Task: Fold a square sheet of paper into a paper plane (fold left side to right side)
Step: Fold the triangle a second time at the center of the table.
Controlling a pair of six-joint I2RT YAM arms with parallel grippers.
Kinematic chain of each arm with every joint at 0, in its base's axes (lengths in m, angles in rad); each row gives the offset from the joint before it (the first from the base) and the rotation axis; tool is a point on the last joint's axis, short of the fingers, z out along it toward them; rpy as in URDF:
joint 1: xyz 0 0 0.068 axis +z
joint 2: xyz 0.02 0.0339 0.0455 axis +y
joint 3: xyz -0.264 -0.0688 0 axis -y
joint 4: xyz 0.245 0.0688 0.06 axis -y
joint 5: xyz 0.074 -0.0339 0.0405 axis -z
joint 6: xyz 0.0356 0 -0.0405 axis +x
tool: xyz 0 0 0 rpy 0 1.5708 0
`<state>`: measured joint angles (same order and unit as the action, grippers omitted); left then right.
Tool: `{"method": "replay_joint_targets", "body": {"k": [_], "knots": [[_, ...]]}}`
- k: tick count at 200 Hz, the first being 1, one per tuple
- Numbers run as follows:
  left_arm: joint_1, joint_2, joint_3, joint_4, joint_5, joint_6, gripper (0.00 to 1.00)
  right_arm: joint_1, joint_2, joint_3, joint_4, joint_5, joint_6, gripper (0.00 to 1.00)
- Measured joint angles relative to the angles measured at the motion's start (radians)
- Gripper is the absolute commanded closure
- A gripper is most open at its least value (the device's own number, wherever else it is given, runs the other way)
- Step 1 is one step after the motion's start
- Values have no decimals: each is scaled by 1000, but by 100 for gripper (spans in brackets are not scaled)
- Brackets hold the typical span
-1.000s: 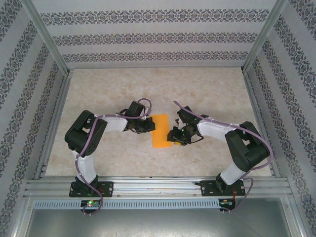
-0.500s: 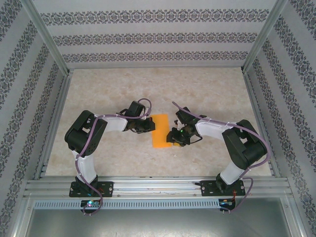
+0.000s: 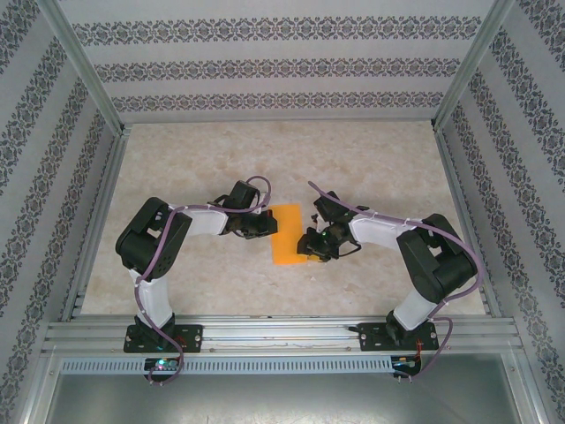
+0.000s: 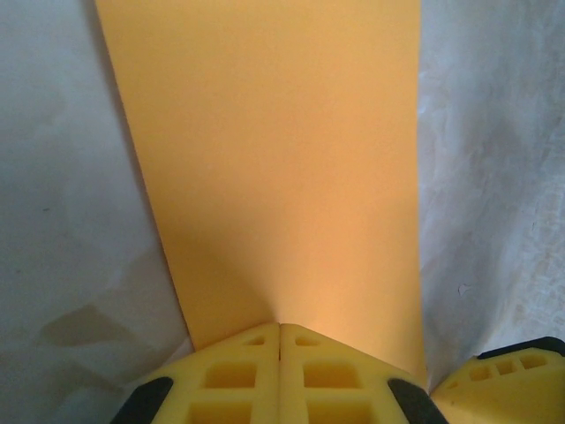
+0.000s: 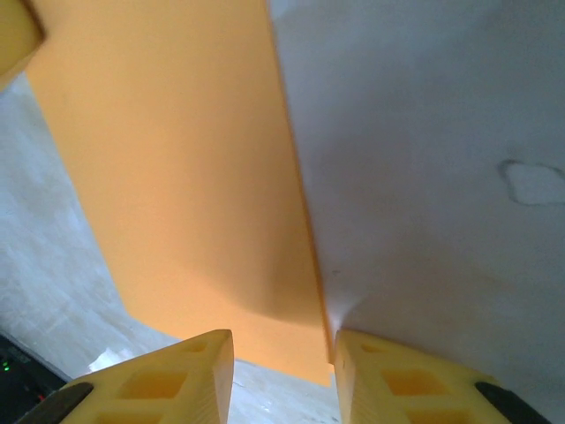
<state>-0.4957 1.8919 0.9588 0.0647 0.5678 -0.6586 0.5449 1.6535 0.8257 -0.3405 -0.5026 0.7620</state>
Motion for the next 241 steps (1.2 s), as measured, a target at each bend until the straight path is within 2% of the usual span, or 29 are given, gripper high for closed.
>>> {"method": "replay_joint_targets", "body": {"k": [117,241], "knots": [[0,0,-6,14,4,0,100,-2,1,0,46,-30,3,59],[0,0,-6,14,4,4,100,-59,10,0,169,-84,22,61]]}}
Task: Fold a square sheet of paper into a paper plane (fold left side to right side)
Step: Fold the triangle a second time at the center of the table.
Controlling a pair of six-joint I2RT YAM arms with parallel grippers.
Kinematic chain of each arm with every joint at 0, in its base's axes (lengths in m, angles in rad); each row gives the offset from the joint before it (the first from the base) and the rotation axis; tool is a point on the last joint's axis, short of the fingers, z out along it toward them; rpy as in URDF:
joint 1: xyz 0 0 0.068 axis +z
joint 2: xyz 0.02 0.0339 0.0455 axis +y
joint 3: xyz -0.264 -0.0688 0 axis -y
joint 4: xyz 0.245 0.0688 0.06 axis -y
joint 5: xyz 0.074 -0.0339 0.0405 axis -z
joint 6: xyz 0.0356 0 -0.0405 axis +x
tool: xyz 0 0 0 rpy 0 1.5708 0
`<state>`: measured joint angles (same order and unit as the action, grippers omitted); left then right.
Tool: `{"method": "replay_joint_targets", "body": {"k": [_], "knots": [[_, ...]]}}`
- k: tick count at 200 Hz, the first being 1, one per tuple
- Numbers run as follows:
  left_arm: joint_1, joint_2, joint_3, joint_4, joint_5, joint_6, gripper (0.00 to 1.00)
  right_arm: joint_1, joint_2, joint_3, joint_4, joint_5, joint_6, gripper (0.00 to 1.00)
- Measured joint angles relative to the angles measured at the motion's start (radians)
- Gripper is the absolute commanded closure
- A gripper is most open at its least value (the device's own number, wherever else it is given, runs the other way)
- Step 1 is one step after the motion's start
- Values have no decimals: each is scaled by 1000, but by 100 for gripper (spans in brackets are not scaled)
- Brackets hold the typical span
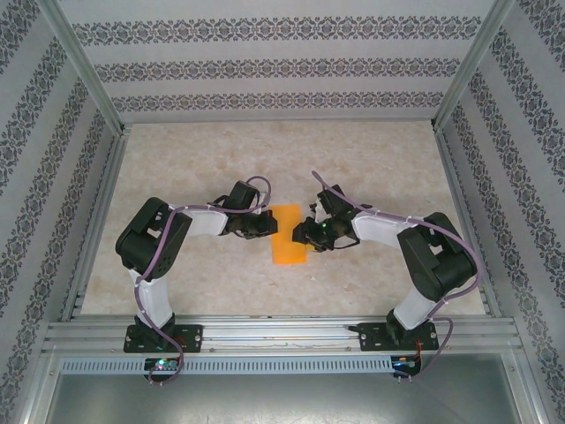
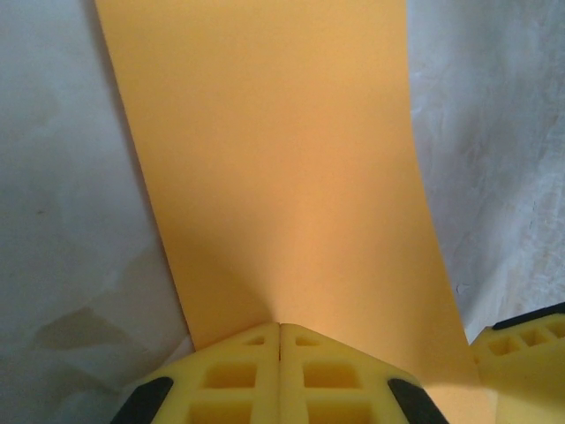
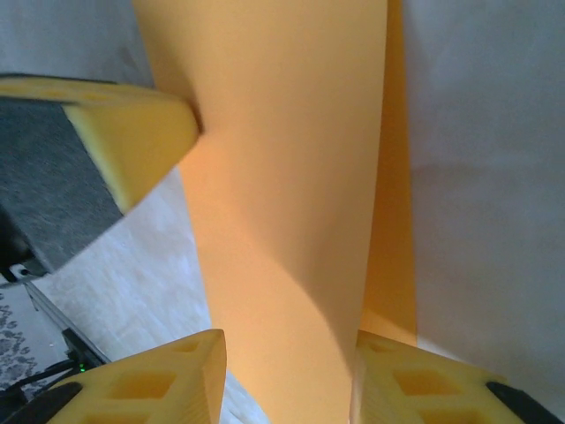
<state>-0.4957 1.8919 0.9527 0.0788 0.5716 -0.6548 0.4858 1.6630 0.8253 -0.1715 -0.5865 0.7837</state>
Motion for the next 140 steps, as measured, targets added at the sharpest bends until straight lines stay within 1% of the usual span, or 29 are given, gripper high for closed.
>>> {"method": "replay_joint_targets", "body": {"k": [54,93,140], "knots": [[0,0,0,0,0,2,100,-33,73,34,31,-30,-5,63],[0,0,0,0,0,5,100,-76,107,82,42,-51,-28,65],[0,0,0,0,2,8,99,-105,145,97,46,-70,-55,72]]}}
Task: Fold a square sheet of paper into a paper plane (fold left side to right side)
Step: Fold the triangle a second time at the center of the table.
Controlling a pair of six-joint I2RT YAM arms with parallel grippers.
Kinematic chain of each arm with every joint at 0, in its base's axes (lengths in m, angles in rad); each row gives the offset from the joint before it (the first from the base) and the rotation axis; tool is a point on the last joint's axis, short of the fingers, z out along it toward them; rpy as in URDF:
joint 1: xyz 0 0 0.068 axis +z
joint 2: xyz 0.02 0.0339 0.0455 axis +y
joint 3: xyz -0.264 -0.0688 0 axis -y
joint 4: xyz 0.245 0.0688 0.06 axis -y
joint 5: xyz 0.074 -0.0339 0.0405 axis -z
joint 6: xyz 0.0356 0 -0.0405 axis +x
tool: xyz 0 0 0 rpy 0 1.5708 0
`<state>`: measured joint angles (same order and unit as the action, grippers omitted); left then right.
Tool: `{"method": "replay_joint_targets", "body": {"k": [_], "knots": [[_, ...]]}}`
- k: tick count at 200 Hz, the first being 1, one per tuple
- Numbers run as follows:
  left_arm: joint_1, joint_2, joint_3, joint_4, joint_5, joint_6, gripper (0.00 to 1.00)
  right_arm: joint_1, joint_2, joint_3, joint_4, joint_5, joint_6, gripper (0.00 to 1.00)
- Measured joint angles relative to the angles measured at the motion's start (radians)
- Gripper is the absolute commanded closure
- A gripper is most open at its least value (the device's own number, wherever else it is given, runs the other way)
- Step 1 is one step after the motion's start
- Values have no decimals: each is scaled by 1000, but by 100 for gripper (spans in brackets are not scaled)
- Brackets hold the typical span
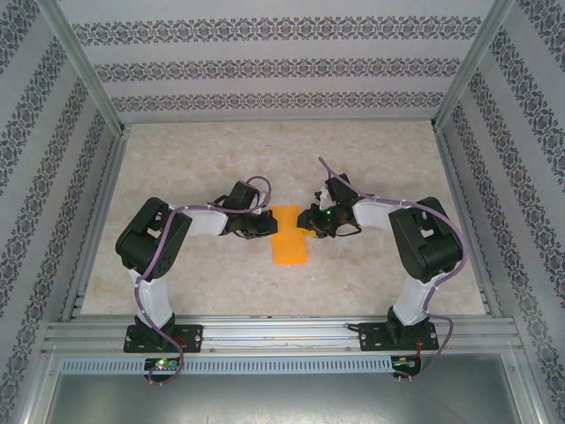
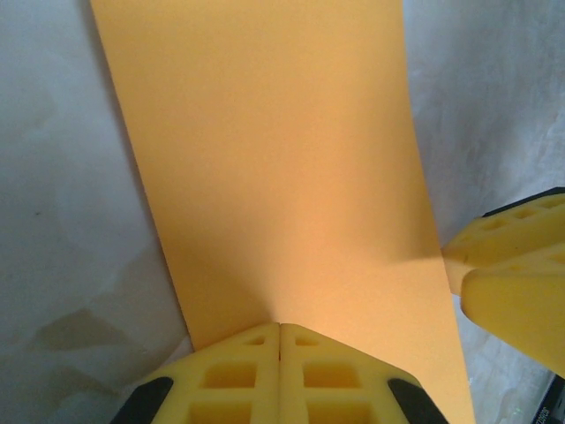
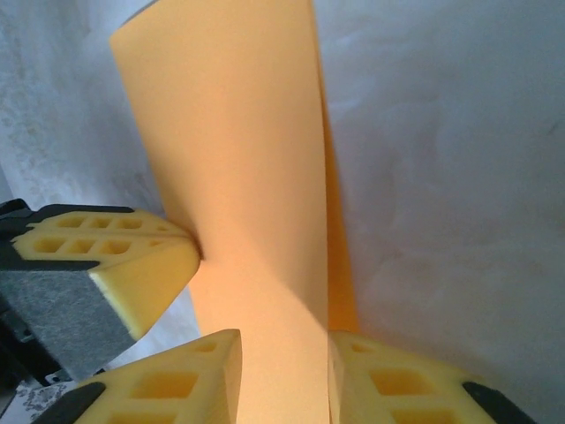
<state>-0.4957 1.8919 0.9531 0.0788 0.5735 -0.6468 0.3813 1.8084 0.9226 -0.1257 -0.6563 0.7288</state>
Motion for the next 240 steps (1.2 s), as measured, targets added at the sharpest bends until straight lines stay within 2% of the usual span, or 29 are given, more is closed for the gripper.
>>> {"method": "replay_joint_targets", "body": {"k": [32,67,98,133,154,179,215,240], "knots": [[0,0,3,-1,1,6,96,0,8,0,0,-7,-12,84],[0,-2,19,-27,0,37,80,0,8,0,0,-16,-26,99],[0,-56,38,-121,-45,117,65,0,8,0,-4,-19,-25,100],[-23,-229,38,-219,-113,239,52,0,7,4,-31,-19,-12,100],[-94,-328,38,-254,-153,310,47,0,5,13,-51,-19,5,100],[-233,-383,37,-288,-205,379,45,0,-5,14,-70,-19,16,100],[-406,-357,40,-338,-307,435,41,0,-18,15,-85,-19,29,100],[-495,-277,85,-389,-427,474,39,0,-20,15,-93,-19,30,100]]}}
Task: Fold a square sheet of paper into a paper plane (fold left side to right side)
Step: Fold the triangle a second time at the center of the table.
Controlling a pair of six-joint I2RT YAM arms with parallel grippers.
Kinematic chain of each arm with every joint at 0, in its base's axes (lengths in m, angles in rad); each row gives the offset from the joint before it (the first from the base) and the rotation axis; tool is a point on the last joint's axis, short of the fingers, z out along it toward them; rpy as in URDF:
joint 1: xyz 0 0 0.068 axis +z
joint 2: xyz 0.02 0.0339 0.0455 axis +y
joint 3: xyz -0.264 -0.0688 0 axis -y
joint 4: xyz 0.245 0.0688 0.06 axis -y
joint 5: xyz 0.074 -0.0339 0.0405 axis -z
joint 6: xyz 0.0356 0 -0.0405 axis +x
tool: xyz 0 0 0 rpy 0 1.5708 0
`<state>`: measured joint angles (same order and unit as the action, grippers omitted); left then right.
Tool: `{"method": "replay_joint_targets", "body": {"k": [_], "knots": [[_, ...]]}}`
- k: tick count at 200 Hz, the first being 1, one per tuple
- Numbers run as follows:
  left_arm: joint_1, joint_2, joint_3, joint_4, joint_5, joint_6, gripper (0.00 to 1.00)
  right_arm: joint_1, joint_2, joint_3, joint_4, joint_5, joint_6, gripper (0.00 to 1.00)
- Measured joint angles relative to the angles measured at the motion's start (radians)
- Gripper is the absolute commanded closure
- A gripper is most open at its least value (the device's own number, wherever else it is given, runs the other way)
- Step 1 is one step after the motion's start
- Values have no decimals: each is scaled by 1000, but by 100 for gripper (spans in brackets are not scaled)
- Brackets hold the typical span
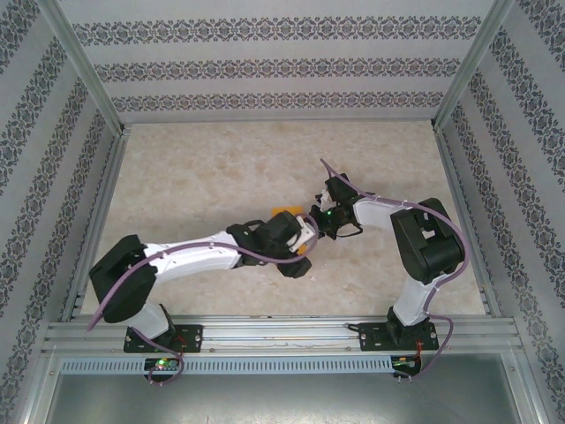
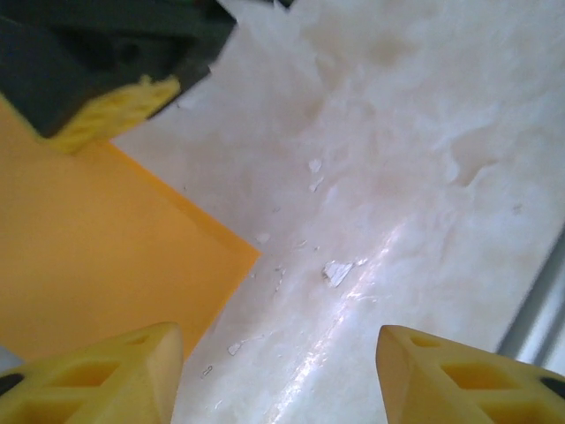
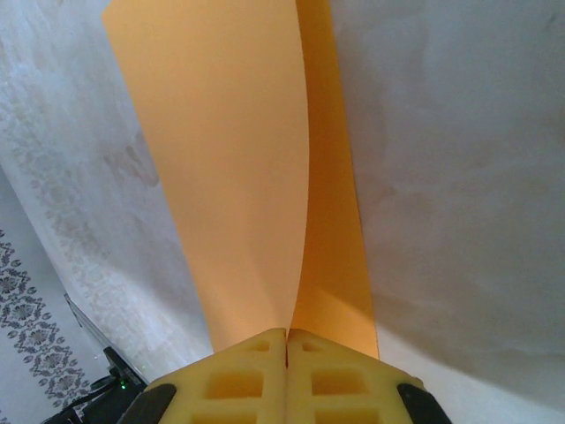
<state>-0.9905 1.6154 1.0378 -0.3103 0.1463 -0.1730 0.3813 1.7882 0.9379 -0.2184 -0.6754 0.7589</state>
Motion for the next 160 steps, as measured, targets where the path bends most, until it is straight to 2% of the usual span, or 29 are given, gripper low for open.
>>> {"method": "replay_joint_targets", "body": {"k": [31,67,85,127,160], "knots": [[-56,103,74,-47,-141,32,36,0,-5,0,-3,0,2,100],[-61,190,143,-83,-264,47,37,0,-8,0,-3,0,2,100],[-61,219,163,-89,-298,50,47,0,-8,0,-3,0,2,100],[-61,225,165,-95,-308,58,83,0,-8,0,-3,1,2,100],[-61,225,165,-95,-308,42,97,0,-8,0,-3,1,2,100]]}}
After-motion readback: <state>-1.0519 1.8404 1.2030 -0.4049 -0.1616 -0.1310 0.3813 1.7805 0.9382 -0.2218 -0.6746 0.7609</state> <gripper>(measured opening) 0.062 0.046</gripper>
